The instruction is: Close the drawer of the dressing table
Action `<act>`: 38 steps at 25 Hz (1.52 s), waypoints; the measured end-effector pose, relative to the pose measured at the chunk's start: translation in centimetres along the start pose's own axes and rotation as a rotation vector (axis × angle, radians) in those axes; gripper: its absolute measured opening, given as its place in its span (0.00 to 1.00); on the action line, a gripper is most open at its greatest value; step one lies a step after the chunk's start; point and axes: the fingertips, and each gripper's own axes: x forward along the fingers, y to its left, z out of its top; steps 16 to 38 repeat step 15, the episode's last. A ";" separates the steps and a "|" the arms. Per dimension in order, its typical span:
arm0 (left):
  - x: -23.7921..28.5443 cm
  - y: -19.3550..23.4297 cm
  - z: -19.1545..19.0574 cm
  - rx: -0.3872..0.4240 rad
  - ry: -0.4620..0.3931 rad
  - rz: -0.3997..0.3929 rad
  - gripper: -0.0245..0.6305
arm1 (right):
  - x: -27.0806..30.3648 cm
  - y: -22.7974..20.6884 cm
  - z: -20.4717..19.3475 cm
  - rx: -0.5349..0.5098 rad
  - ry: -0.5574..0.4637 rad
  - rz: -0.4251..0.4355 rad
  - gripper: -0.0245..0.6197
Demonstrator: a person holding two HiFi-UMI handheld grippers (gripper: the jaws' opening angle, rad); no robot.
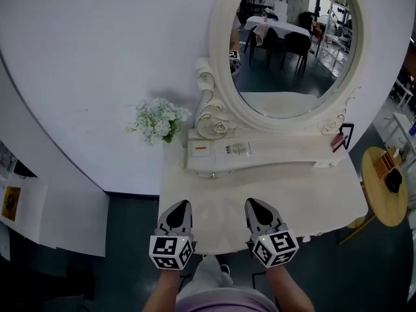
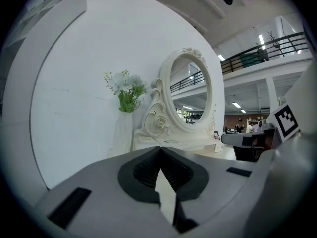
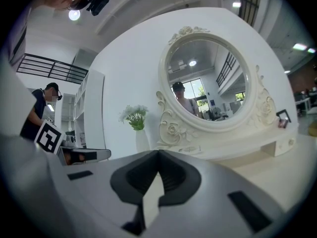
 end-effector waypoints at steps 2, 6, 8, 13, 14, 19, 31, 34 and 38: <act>-0.1 -0.1 0.0 -0.001 0.000 -0.001 0.04 | -0.2 0.0 0.0 0.001 0.003 -0.002 0.04; -0.2 -0.2 -0.2 -0.002 0.004 0.000 0.04 | -0.2 0.1 -0.1 0.006 0.003 -0.003 0.04; -0.3 -0.2 -0.3 -0.003 0.008 0.001 0.04 | -0.3 0.1 -0.1 0.008 0.003 -0.002 0.04; -0.2 -0.2 -0.4 -0.004 0.013 0.001 0.04 | -0.2 0.2 -0.1 0.012 0.004 -0.002 0.04; -0.2 -0.2 -0.4 -0.004 0.012 0.002 0.04 | -0.1 0.2 -0.1 0.012 0.004 -0.001 0.04; -0.2 -0.2 -0.3 -0.004 0.012 0.002 0.04 | 0.0 0.1 -0.1 0.012 0.004 -0.001 0.04; -0.2 -0.2 -0.3 -0.004 0.012 0.002 0.04 | 0.0 0.1 -0.1 0.012 0.004 -0.001 0.04; -0.2 -0.2 -0.3 -0.004 0.012 0.002 0.04 | 0.0 0.1 -0.1 0.012 0.004 -0.001 0.04; -0.2 -0.2 -0.3 -0.004 0.012 0.002 0.04 | 0.0 0.1 -0.1 0.012 0.004 -0.001 0.04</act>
